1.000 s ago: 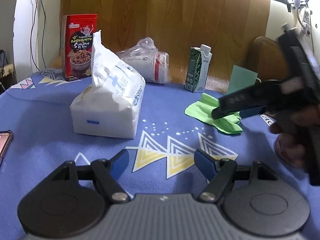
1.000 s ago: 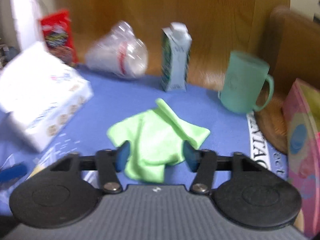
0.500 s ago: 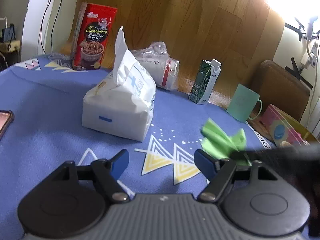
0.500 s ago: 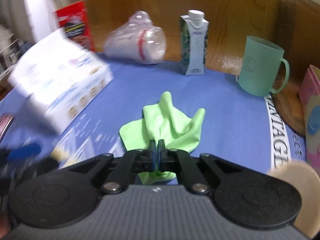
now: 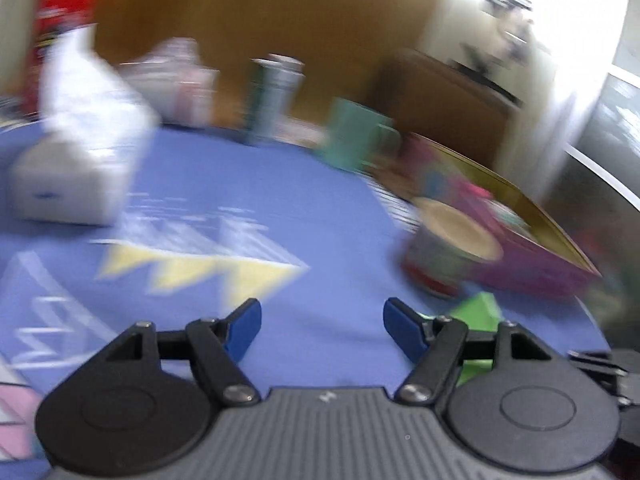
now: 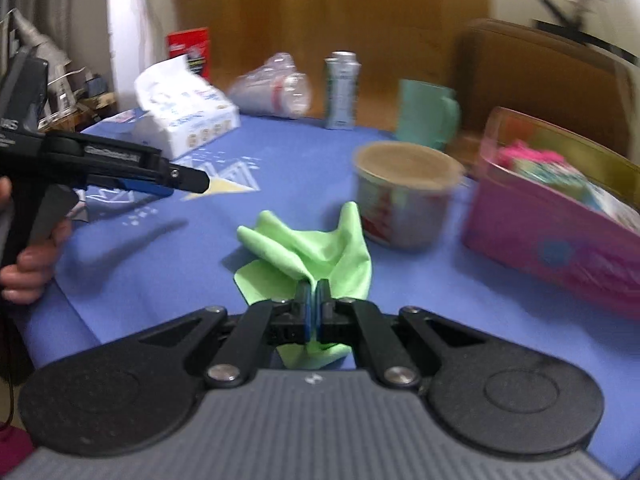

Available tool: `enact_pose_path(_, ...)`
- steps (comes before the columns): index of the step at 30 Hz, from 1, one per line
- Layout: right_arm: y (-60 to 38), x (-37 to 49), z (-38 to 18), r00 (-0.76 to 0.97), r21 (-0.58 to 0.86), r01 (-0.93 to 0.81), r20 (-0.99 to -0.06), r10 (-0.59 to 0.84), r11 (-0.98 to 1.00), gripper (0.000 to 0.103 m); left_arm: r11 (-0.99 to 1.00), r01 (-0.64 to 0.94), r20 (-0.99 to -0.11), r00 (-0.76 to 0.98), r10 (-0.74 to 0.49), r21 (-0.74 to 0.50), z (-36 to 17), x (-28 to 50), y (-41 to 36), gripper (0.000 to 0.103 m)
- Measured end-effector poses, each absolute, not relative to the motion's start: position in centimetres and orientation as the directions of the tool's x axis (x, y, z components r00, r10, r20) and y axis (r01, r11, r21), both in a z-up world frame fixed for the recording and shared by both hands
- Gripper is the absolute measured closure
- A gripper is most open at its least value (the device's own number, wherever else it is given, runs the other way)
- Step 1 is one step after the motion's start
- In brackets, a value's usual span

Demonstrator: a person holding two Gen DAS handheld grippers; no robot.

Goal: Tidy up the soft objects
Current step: 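Carry the green cloth into the pink tin and open the right gripper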

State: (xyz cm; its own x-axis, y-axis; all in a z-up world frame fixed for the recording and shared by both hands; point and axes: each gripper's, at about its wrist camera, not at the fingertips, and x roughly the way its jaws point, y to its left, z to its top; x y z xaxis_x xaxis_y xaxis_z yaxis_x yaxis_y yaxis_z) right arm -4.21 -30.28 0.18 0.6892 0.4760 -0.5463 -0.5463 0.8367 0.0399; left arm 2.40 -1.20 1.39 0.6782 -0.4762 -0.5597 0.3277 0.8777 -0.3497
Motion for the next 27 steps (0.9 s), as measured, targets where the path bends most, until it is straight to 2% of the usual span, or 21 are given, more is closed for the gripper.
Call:
enact_pose_path(3, -31.9, -5.2, 0.0, 0.694, 0.073, -0.533, -0.532, 0.485, 0.843, 0.093, 0.829, 0.428, -0.575, 0.598, -0.558, -0.359, 2.0, 2.0, -4.5, 0.034)
enact_pose_path(4, -32.2, -5.6, 0.0, 0.699, 0.077, -0.531, -0.524, 0.487, 0.844, 0.088, 0.818, 0.450, -0.586, 0.574, -0.572, -0.358, 2.0, 1.9, -5.6, 0.034)
enact_pose_path(6, -32.7, -6.1, -0.1, 0.703, 0.085, -0.534, -0.508, 0.498, 0.841, 0.054, 0.803, 0.474, -0.608, 0.534, -0.588, -0.360, 1.9, 1.7, -7.3, 0.034)
enact_pose_path(8, -33.2, -6.7, -0.3, 0.721, 0.078, -0.529, -0.484, 0.496, 0.845, 0.048, 0.787, 0.495, -0.621, 0.499, -0.605, -0.369, 1.8, 1.5, -8.5, 0.034)
enact_pose_path(11, -33.6, -7.0, -0.7, 0.723, 0.056, -0.540, -0.481, 0.496, 0.840, 0.047, 0.786, 0.512, -0.646, 0.478, -0.595, -0.345, 1.4, 1.4, -10.1, 0.034)
enact_pose_path(13, -33.6, -6.5, -1.3, 0.723, 0.049, -0.533, -0.492, 0.485, 0.845, 0.047, 0.797, 0.513, -0.657, 0.486, -0.576, -0.319, 1.3, 1.3, -10.8, 0.034)
enact_pose_path(14, -33.5, -6.3, -1.6, 0.724, 0.048, -0.528, -0.497, 0.479, 0.848, 0.048, 0.798, 0.517, -0.659, 0.488, -0.572, -0.310, 1.3, 1.2, -11.0, 0.038)
enact_pose_path(15, -33.5, -6.1, -2.0, 0.719, 0.053, -0.532, -0.499, 0.484, 0.845, 0.053, 0.793, 0.523, -0.663, 0.479, -0.576, -0.312, 1.3, 1.2, -11.3, 0.042)
enact_pose_path(16, -33.7, -6.4, -2.2, 0.721, 0.059, -0.538, -0.484, 0.496, 0.841, 0.062, 0.787, 0.529, -0.665, 0.468, -0.583, -0.318, 1.4, 1.3, -11.7, 0.050)
enact_pose_path(17, -33.6, -6.4, -2.3, 0.713, 0.071, -0.557, -0.471, 0.520, 0.828, 0.084, 0.777, 0.538, -0.664, 0.453, -0.595, -0.328, 1.7, 1.3, -12.0, 0.058)
enact_pose_path(18, -33.4, -6.5, -2.2, 0.703, 0.083, -0.570, -0.465, 0.537, 0.817, 0.088, 0.766, 0.547, -0.662, 0.440, -0.607, -0.338, 2.0, 1.3, -12.3, 0.059)
enact_pose_path(22, -33.5, -6.9, -1.7, 0.750, 0.029, -0.558, -0.410, 0.519, 0.830, 0.090, 0.736, 0.598, -0.633, 0.444, -0.634, -0.317, 4.1, 1.2, -14.6, 0.059)
enact_pose_path(27, -36.1, -6.9, 0.6, 0.836, 0.019, -0.489, -0.276, 0.475, 0.872, 0.090, 0.675, 0.685, -0.561, 0.456, -0.691, -0.274, 8.0, 2.0, -18.6, 0.059)
